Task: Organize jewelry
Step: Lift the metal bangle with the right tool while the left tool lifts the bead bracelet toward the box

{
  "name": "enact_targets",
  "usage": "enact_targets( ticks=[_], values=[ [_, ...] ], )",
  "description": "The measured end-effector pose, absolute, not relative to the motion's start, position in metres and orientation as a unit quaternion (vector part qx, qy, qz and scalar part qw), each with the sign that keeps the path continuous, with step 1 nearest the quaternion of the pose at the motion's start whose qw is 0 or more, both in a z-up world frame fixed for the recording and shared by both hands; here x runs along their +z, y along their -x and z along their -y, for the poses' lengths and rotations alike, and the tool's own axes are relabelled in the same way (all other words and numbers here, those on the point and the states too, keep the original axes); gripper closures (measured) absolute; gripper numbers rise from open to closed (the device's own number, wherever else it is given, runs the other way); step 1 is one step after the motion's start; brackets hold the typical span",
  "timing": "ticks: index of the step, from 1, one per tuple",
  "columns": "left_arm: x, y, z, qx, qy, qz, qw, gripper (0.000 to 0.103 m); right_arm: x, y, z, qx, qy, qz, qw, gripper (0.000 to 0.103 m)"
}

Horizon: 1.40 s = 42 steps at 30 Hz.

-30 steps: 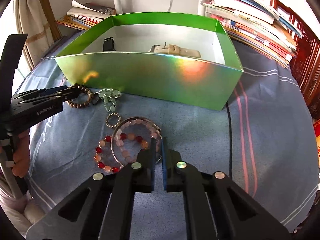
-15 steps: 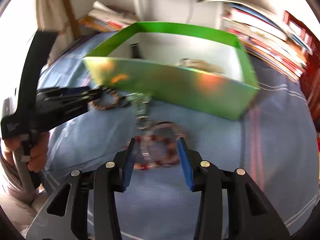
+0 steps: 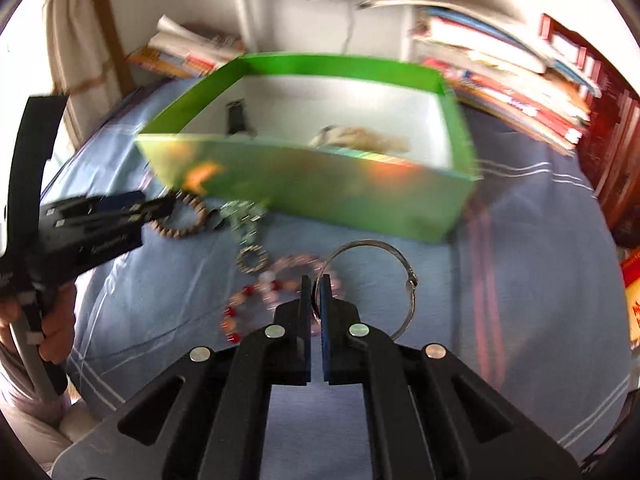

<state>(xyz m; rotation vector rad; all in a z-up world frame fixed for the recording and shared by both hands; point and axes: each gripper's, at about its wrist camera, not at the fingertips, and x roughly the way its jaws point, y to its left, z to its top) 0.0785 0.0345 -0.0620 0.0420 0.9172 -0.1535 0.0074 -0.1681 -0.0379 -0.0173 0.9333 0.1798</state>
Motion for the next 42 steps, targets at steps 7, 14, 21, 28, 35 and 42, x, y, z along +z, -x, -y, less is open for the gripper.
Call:
enact_targets(
  ticks=[7, 14, 21, 28, 35, 42],
  values=[
    [-0.071, -0.088, -0.028, -0.077, -0.028, -0.458, 0.885, 0.065, -0.054, -0.019, 0.198, 0.027, 0.003, -0.474, 0.88, 0.099],
    [-0.072, -0.088, -0.032, -0.07, -0.024, -0.462, 0.884, 0.077, -0.065, -0.017, 0.199, 0.024, 0.005, -0.482, 0.876, 0.099],
    [-0.052, -0.073, -0.028, -0.077, -0.036, -0.435, 0.896, 0.081, -0.06, -0.013, 0.195, 0.03, 0.007, -0.475, 0.879, 0.099],
    [-0.062, -0.073, -0.025, -0.09, -0.04, -0.448, 0.889, 0.081, -0.06, -0.014, 0.195, 0.037, 0.005, -0.476, 0.879, 0.093],
    [-0.074, -0.075, -0.022, -0.093, -0.041, -0.461, 0.882, 0.081, -0.069, -0.021, 0.196, 0.029, 0.0, -0.487, 0.873, 0.083],
    [-0.074, -0.077, -0.021, -0.091, -0.044, -0.459, 0.883, 0.081, -0.068, -0.017, 0.193, 0.041, 0.007, -0.483, 0.875, 0.098]
  ],
)
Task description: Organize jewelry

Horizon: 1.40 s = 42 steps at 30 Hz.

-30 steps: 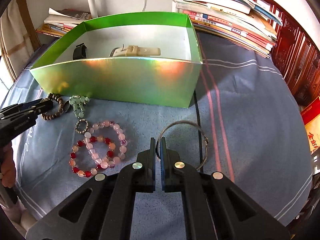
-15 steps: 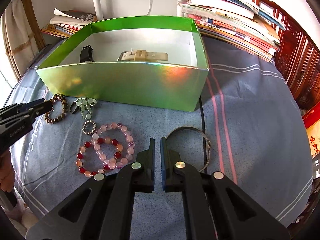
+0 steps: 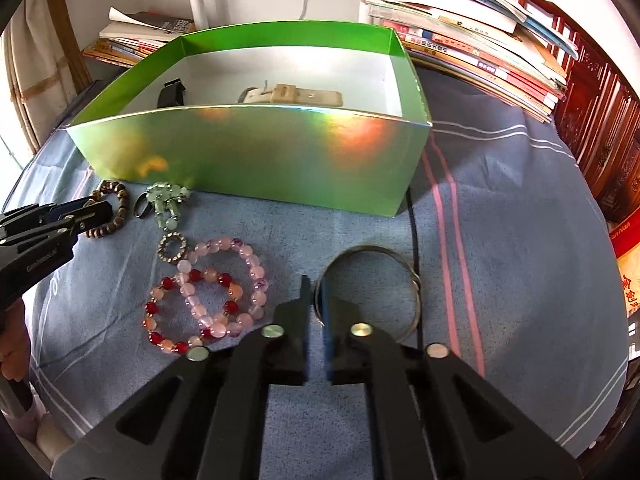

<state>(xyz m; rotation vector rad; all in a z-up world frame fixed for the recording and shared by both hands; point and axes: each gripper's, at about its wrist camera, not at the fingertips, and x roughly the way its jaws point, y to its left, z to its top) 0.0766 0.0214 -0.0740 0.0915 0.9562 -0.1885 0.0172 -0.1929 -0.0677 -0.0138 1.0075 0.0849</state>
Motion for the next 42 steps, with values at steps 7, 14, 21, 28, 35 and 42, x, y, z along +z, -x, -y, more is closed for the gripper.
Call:
enact_targets(
  ticks=[7, 14, 21, 28, 35, 42],
  values=[
    [-0.058, -0.068, -0.024, -0.094, -0.042, -0.439, 0.893, 0.081, -0.056, -0.013, 0.192, 0.042, 0.006, -0.466, 0.884, 0.099],
    [-0.048, -0.062, -0.021, -0.091, -0.048, -0.429, 0.897, 0.081, -0.057, -0.013, 0.188, 0.041, 0.009, -0.47, 0.882, 0.099],
    [-0.011, -0.061, -0.023, -0.086, -0.045, -0.387, 0.917, 0.081, -0.011, -0.014, 0.193, 0.032, -0.02, -0.41, 0.911, 0.099],
    [0.02, -0.094, -0.017, -0.063, -0.044, -0.353, 0.933, 0.081, 0.034, -0.058, 0.201, -0.006, -0.046, -0.352, 0.935, 0.099],
    [0.002, -0.154, -0.019, -0.023, -0.019, -0.36, 0.933, 0.081, 0.001, -0.131, 0.191, -0.025, -0.055, -0.373, 0.926, 0.099],
    [-0.02, -0.165, -0.013, -0.023, -0.038, -0.359, 0.932, 0.08, -0.027, -0.142, 0.185, -0.006, -0.057, -0.403, 0.913, 0.098]
  ],
)
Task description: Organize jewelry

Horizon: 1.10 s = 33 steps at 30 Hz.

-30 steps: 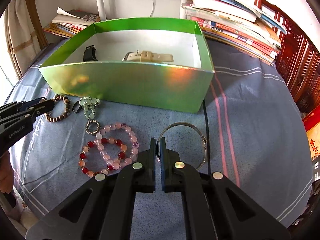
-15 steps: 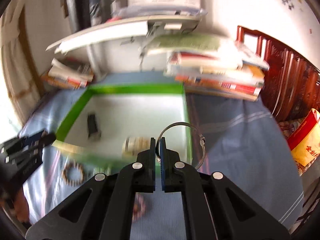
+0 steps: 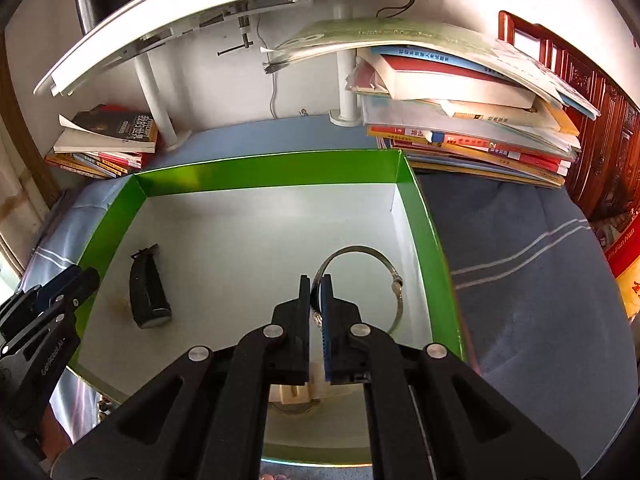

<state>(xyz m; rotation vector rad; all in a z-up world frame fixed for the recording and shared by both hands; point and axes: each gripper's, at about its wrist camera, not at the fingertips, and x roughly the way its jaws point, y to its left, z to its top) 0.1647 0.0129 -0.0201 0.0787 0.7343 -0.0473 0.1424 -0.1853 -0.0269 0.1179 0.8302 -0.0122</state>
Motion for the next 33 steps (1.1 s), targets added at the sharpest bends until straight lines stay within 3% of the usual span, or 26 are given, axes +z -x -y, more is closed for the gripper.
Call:
enact_targets(
  ticks=[2, 3, 5, 7, 10, 14, 17, 24, 33],
  values=[
    [-0.022, -0.163, -0.012, -0.027, -0.038, -0.358, 0.933, 0.08, -0.029, -0.141, 0.184, -0.002, -0.056, -0.4, 0.915, 0.096],
    [-0.022, -0.162, -0.011, -0.031, -0.039, -0.356, 0.933, 0.079, -0.03, -0.14, 0.184, 0.001, -0.055, -0.397, 0.916, 0.09],
    [-0.022, -0.158, -0.009, -0.045, -0.033, -0.353, 0.934, 0.061, -0.029, -0.138, 0.186, 0.007, -0.061, -0.393, 0.918, 0.071],
    [-0.018, -0.154, -0.011, -0.059, -0.019, -0.345, 0.936, 0.054, -0.024, -0.134, 0.19, 0.016, -0.079, -0.377, 0.923, 0.051],
    [-0.013, -0.151, -0.016, -0.074, 0.0, -0.335, 0.939, 0.049, -0.014, -0.125, 0.203, 0.008, -0.1, -0.345, 0.933, 0.042],
    [-0.009, -0.153, -0.032, -0.105, 0.062, -0.342, 0.932, 0.045, -0.011, -0.121, 0.221, 0.005, -0.142, -0.328, 0.934, 0.036],
    [-0.003, -0.15, -0.049, -0.106, 0.108, -0.323, 0.934, 0.034, -0.014, -0.123, 0.23, 0.014, -0.17, -0.336, 0.926, 0.035],
    [-0.004, -0.154, -0.068, -0.164, 0.184, -0.331, 0.911, 0.033, -0.017, -0.124, 0.22, 0.016, -0.148, -0.342, 0.928, 0.035],
    [-0.009, -0.156, -0.068, -0.169, 0.199, -0.343, 0.902, 0.032, -0.022, -0.126, 0.212, 0.023, -0.134, -0.352, 0.926, 0.035]
  ],
)
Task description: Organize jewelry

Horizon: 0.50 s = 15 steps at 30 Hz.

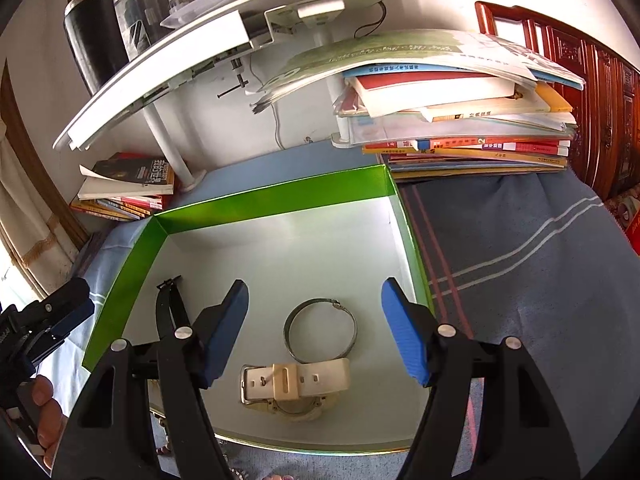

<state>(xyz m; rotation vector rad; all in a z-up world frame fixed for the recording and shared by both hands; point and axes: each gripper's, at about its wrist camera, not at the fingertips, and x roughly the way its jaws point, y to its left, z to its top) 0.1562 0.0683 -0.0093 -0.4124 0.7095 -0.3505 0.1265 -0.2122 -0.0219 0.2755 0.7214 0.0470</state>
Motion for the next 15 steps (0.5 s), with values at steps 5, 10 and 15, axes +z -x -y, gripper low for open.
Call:
enact_targets(
  ticks=[5, 10, 15],
  values=[
    [-0.008, -0.154, -0.073, -0.164, 0.205, -0.338, 0.904, 0.026, -0.023, -0.127, 0.211, 0.022, -0.131, -0.353, 0.926, 0.035],
    [-0.003, -0.149, -0.087, -0.095, 0.213, -0.316, 0.92, 0.023, -0.022, -0.127, 0.212, 0.024, -0.134, -0.352, 0.926, 0.035],
    [0.004, -0.141, -0.092, 0.018, 0.158, -0.337, 0.928, 0.023, -0.015, -0.115, 0.215, -0.001, -0.129, -0.355, 0.926, 0.035]
  ],
)
